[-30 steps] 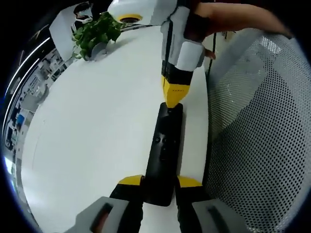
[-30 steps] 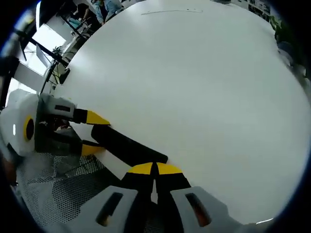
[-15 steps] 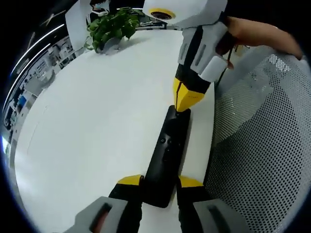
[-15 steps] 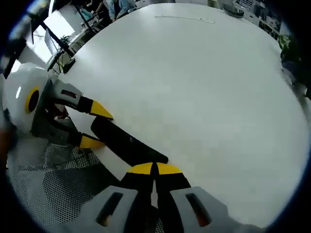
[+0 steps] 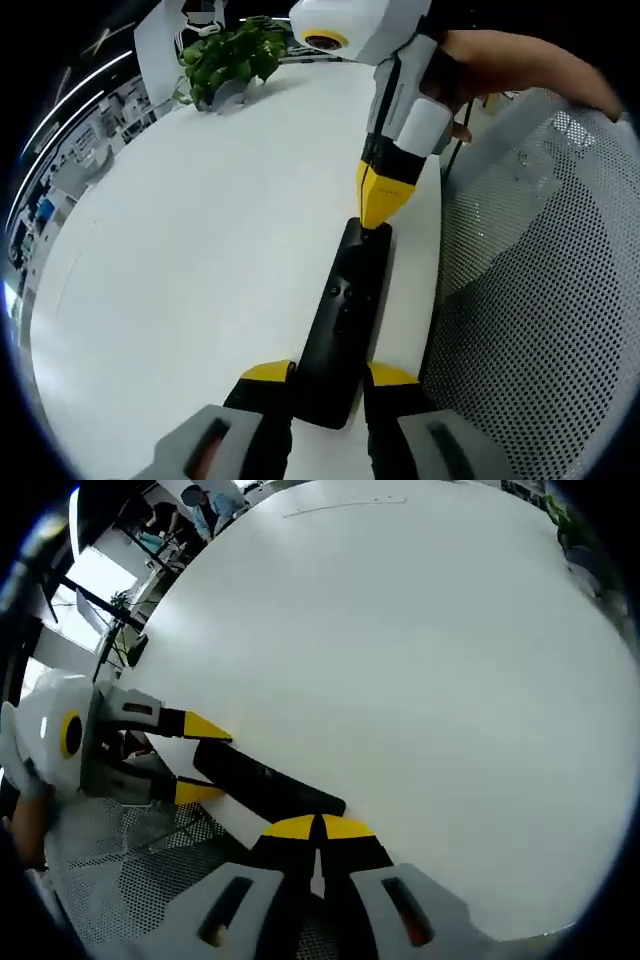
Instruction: Press the specified remote control buttons in sequence, fully releasing each button before pressing the next.
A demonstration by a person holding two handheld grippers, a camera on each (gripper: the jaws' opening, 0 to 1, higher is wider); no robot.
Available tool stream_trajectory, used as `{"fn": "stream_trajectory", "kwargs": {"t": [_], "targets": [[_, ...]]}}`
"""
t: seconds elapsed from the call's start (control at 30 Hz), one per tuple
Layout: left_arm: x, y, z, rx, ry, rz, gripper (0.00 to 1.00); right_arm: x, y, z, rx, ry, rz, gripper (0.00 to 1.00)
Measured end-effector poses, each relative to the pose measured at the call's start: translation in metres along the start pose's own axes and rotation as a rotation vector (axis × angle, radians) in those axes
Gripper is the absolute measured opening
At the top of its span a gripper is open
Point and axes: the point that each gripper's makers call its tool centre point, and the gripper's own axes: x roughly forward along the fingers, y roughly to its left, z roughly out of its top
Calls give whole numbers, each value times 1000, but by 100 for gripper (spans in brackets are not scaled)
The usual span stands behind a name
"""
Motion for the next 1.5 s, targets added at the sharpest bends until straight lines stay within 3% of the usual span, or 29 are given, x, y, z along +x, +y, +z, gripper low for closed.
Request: {"fn": "stream_trajectory", "kwargs": {"t": [0.2,0.3,0.47,0.73,0.93,1.5], "targets": [[0,0,1,1,-6,1,27,-6,-12,-6,135,26,-3,0],[0,-1,1,8,-1,1,27,-7,-11,-6,154,27,6,0],[1,-1,2,20,5,-4,27,-6,0,0,127,8,37,0],[1,-1,2,8,-3,-3,27,-1,0,-4,81,45,12,0],[1,-1,2,12,-1,-3,27,-1,3,-4,-8,58,-25,0],[2,-2,3,12,-8,-4,27,0,2,-4,59,48,3,0]]}}
